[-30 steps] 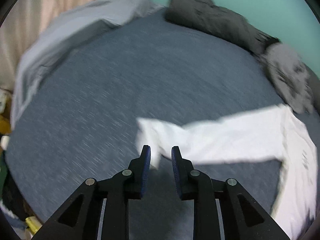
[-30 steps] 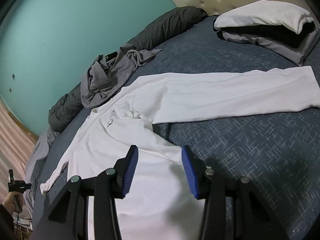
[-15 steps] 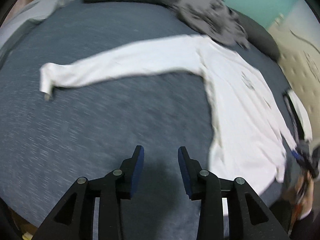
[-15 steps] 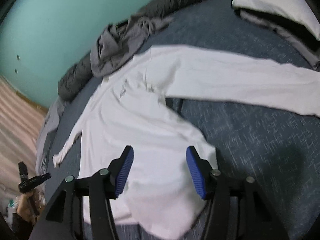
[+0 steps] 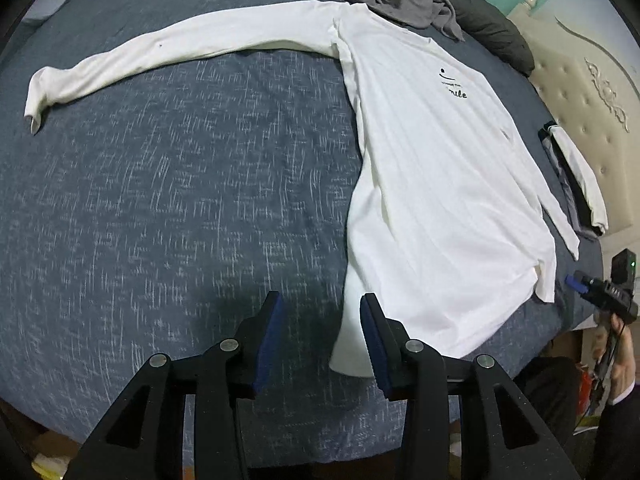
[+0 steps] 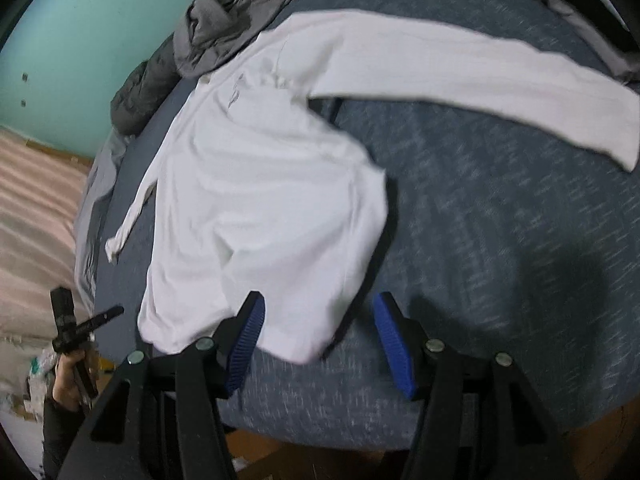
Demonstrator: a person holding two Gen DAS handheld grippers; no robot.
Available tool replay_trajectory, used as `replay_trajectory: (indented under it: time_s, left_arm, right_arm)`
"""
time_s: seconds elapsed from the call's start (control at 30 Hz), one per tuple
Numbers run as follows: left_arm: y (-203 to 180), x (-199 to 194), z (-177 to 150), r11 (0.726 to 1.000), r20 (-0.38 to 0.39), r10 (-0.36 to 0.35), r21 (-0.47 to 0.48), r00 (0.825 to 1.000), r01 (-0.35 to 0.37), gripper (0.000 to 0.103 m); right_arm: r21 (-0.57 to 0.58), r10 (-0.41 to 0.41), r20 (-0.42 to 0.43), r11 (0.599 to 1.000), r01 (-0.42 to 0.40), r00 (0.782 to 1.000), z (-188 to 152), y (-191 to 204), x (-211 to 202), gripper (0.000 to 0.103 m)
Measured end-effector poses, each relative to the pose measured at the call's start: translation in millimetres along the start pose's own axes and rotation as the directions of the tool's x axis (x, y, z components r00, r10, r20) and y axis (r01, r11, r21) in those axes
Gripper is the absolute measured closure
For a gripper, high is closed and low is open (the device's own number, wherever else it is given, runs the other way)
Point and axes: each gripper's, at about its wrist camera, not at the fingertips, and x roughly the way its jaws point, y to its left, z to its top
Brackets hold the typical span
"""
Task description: Fold clothes
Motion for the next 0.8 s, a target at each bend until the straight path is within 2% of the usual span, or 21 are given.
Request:
replay_trajectory:
  time_s: [0.1,0.13,0.2,0.23,0.3,0.37,0.53,0.73,0.8]
  left_arm:
    - [-3.6,-8.7,-4.1,1.0,0.015,-0.009,-0.006,1.0,0.009,0.06]
    - [-4.1,-11.1,-4.9,1.0,0.021,-0.009,-0.006,1.0,0.009,0.06]
    - [-4.6,-15.0,-5.9,1.0,0.03,-0.007,-0.008,1.0,0.007,0.06]
    - [-4.6,-16.7,-6.3,1.0,0.034,-0.006,-0.01,0.999,0.007,0.06]
    - [-4.0,-19.4,-7.2,1.0,0.039,-0.014,-0.017,0.999,0.014,0.06]
    - [-4.3,-20.2,-9.6,1.0,0.038,-0.013,-0.018,0.999,0.014,0.059]
    - [-6.8,-17.6,-13.5,1.0,0.032,-0.016,-0.014,0.999,0.016,0.059]
    - [-10.1,-12.6,-17.0,1.0,0.024,-0.021,-0.009,0.999,0.021,0.059]
    - [-11.2,-10.9,-18.2,1.0,0.021,-0.023,-0.007,1.0,0.023,0.049]
  right_arm:
    - [-0.005,0.004,-0.028,1.0,-0.004,1.0,-7.7,0.8,13.3,0.048]
    - [-0.005,0.002,-0.03,1.0,-0.002,1.0,-9.1,-0.5,16.4,0.058]
    - [-0.005,-0.001,-0.035,1.0,0.001,0.999,-11.7,-2.8,23.2,0.065]
    - [-0.009,0.001,-0.034,1.0,-0.001,0.999,-12.6,-3.0,24.6,0.076]
    - [-0.017,0.004,-0.034,1.0,-0.005,0.999,-14.2,-3.3,27.3,0.09]
    - [-0.03,0.014,-0.023,0.999,-0.015,1.0,-14.5,-1.7,23.5,0.098]
    - [-0.062,0.049,0.023,0.997,-0.047,0.999,-9.2,4.6,-2.8,0.101]
    - [-0.093,0.058,0.086,0.994,-0.05,0.995,1.4,10.2,-58.9,0.102]
    - [-0.094,0.04,0.099,0.995,-0.031,0.994,4.0,7.8,-73.0,0.103]
